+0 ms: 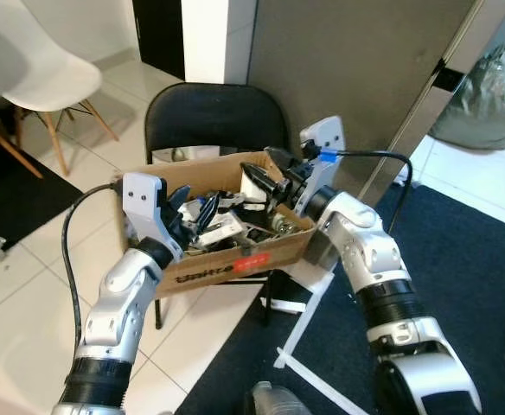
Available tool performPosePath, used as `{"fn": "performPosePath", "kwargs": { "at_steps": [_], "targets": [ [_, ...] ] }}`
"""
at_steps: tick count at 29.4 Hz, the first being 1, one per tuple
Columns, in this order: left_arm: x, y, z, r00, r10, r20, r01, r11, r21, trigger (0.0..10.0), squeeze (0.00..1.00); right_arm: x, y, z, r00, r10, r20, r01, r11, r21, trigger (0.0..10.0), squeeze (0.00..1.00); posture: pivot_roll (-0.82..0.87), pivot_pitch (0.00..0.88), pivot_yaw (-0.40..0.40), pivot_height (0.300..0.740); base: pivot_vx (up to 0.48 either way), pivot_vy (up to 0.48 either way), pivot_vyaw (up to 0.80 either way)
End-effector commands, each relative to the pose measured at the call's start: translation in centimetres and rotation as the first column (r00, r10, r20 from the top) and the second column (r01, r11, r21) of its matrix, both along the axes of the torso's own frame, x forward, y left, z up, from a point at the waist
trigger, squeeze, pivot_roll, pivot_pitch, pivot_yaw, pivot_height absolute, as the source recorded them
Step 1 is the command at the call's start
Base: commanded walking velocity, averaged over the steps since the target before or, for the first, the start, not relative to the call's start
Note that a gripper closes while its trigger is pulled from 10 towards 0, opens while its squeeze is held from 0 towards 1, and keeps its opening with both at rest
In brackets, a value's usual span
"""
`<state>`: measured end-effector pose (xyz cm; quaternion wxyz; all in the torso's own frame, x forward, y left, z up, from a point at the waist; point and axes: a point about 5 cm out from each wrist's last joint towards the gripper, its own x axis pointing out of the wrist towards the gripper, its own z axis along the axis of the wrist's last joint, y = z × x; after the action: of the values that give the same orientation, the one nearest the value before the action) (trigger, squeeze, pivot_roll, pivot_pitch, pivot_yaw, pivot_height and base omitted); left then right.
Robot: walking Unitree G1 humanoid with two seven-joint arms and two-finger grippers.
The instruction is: Picking trash to rubbish bin
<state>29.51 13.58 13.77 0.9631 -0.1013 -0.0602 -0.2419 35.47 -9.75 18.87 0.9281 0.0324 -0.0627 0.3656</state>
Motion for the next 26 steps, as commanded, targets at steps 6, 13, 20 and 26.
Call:
{"fn": "performPosePath", "kwargs": {
  "at_steps": [6, 13, 20, 26],
  "targets": [
    [0.0, -0.21, -0.24, 1.0, -0.011, -0.013, 0.012, 1.0, 0.011, 10.0, 0.0, 0.06, -0.75, -0.44, 1.0, -0.026, -0.011, 0.026, 1.0, -0.008, 10.0, 0.0, -0.07, 0.0, -0.043, 0.74, -0.414, 0.0, 0.0],
    [-0.02, -0.23, -0.23, 1.0, -0.013, -0.011, 0.013, 1.0, 0.011, 10.0, 0.0, 0.08, -0.76, -0.46, 1.0, -0.027, -0.012, 0.027, 1.0, -0.004, 10.0, 0.0, -0.07, 0.0, -0.043, 0.74, -0.415, 0.0, 0.0],
    [-0.03, -0.25, -0.23, 1.0, -0.014, -0.01, 0.014, 1.0, 0.011, 10.0, 0.0, 0.11, -0.76, -0.46, 1.0, -0.028, -0.012, 0.028, 1.0, -0.006, 10.0, 0.0, -0.07, 0.0, -0.043, 0.74, -0.418, 0.0, 0.0],
    [-0.02, -0.27, -0.22, 1.0, -0.016, -0.009, 0.016, 1.0, 0.011, 10.0, 0.0, 0.13, -0.75, -0.47, 1.0, -0.029, -0.013, 0.029, 1.0, -0.005, 10.0, 0.0, -0.07, 0.0, -0.043, 0.74, -0.416, 0.0, 0.0]
  ]
}}
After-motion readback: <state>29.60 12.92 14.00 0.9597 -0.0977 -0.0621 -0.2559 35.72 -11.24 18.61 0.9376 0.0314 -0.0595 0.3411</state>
